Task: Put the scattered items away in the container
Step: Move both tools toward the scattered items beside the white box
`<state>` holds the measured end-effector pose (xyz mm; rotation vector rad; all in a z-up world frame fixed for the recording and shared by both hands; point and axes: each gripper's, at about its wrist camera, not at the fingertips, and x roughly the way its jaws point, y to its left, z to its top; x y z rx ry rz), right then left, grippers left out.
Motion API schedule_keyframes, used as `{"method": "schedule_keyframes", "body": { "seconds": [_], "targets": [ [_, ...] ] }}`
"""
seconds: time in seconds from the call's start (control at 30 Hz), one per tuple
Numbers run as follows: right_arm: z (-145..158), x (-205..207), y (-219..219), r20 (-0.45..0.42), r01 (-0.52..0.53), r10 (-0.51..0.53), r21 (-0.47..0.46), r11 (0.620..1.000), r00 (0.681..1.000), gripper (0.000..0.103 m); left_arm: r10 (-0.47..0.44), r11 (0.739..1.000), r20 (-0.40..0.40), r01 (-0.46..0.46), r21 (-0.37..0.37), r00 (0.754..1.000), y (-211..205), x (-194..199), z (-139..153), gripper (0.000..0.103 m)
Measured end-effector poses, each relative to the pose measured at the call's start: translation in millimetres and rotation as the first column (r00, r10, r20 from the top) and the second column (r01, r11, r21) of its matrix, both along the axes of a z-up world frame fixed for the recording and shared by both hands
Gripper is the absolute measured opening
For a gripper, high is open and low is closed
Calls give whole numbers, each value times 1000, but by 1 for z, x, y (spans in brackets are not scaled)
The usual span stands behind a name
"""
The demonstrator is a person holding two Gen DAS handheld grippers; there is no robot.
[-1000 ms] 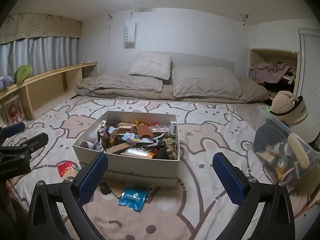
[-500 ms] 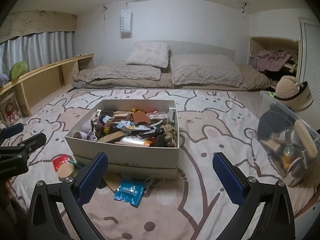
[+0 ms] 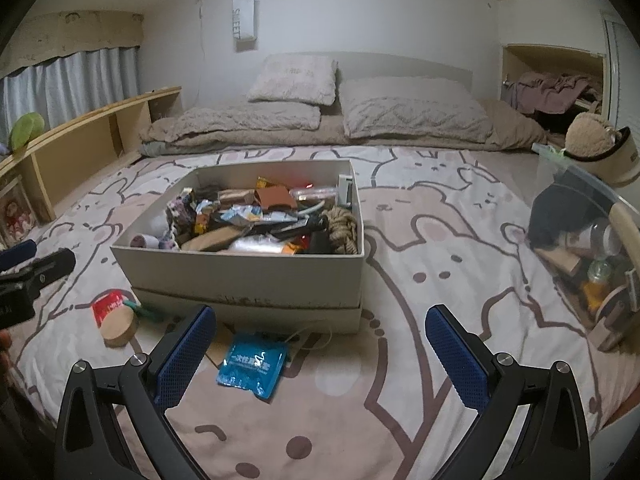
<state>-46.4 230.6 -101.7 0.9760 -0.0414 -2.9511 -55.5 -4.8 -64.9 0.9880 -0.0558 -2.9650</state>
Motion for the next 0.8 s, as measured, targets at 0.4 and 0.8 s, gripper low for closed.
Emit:
{"method": "schedule_keyframes", "body": {
  "seconds": [0.4,0.8],
  "targets": [
    [-25,-11,-2,65,-11,12,-9,1000,998,103,53,999,66,-52,-16,996,-33,-11,-24,103],
    [-53,-21,-15,131,-35,35,-2,999,991,103,-12,997,211,-5,77,977,-57,-31,-79,103]
  ]
}}
